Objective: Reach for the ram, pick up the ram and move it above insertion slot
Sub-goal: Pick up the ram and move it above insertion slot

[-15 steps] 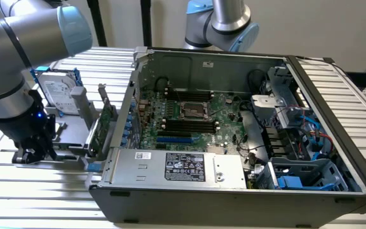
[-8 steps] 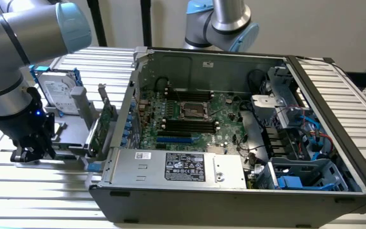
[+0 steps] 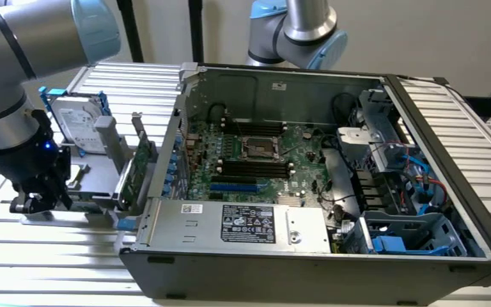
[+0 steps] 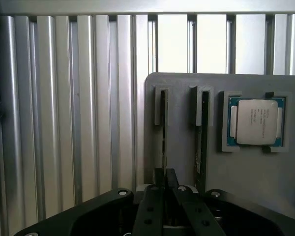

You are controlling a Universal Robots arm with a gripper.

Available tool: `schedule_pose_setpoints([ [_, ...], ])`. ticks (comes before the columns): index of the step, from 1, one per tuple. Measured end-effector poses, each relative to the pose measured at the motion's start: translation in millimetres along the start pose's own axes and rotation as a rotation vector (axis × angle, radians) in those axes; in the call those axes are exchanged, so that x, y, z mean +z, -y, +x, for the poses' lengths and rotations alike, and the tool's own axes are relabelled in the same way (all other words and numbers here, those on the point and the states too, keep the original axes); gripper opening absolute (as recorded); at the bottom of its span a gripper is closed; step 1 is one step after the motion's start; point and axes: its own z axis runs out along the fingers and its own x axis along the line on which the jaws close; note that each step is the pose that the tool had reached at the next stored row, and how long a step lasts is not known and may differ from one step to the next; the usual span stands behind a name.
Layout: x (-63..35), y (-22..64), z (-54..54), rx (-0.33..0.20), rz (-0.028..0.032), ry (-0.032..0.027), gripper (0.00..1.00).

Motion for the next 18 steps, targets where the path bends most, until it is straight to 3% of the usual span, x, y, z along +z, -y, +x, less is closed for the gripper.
schedule_pose_setpoints([
  [8,-20.1,-0.5,-0.2,-0.002,-0.0001,-0.0002,0.13],
  [18,-64.5,0.1,-0.7,-0.004,-0.0002,-0.0002,0.13],
])
